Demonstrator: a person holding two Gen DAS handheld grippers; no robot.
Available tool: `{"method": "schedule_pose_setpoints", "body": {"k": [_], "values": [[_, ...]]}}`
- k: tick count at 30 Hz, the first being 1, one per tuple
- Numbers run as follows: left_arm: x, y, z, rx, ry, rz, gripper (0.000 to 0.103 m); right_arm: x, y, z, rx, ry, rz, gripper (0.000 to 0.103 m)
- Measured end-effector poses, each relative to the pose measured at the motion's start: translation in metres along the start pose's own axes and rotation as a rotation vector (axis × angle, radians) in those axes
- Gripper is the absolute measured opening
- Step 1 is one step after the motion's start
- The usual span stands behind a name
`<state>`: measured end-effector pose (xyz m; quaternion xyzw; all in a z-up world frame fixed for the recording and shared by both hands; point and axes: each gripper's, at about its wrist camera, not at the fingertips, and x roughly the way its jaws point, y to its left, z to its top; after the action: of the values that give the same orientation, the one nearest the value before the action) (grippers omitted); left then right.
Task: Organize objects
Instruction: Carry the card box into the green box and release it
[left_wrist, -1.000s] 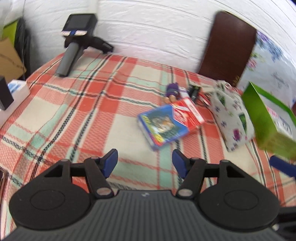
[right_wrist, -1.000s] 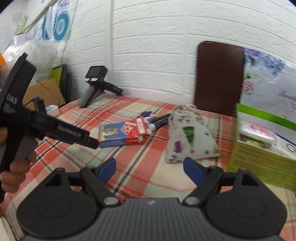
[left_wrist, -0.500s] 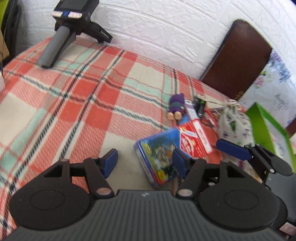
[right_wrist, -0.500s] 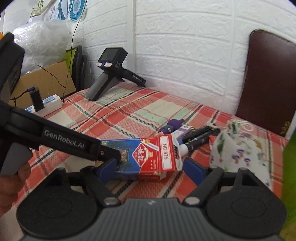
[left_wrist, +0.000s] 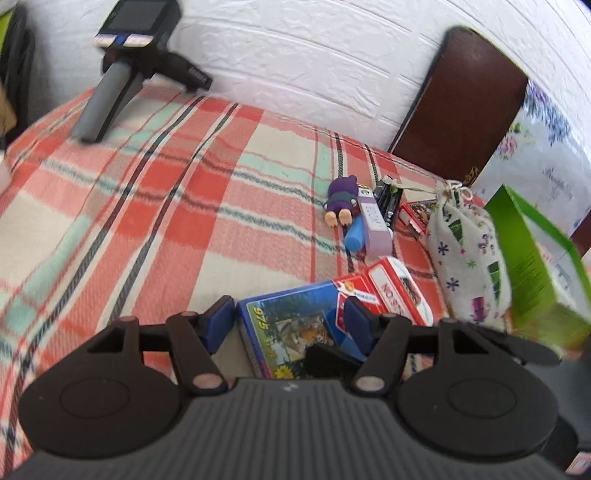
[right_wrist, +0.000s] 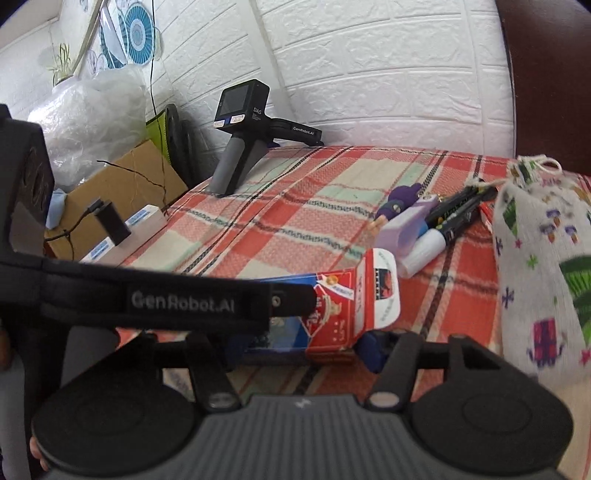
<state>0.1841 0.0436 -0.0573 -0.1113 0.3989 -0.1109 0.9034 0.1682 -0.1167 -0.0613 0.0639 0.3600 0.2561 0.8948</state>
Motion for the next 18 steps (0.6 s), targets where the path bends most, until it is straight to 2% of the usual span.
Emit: {"method": "schedule_pose_setpoints", "body": {"k": [3, 8, 15, 18], "values": [[-0.011, -0.007, -0.002, -0.018, 0.004, -0.043, 0.066, -0.020, 0.004, -0.007, -0.004, -0.030, -0.025, 0.050], [-0.030, -0.051, 0.004, 0.053, -0.049, -0.105, 0.066, -0.066, 0.000, -0.008, -0.021, -0.151, -0.098, 0.050], [-0.030, -0.153, 0.018, 0.223, -0.085, -0.227, 0.066, -0.143, -0.053, -0.008, 0.045, -0.326, -0.244, 0.050], [-0.016, -0.199, 0.021, 0.295, -0.069, -0.281, 0.066, -0.173, -0.087, -0.015, 0.104, -0.382, -0.310, 0.050]]}}
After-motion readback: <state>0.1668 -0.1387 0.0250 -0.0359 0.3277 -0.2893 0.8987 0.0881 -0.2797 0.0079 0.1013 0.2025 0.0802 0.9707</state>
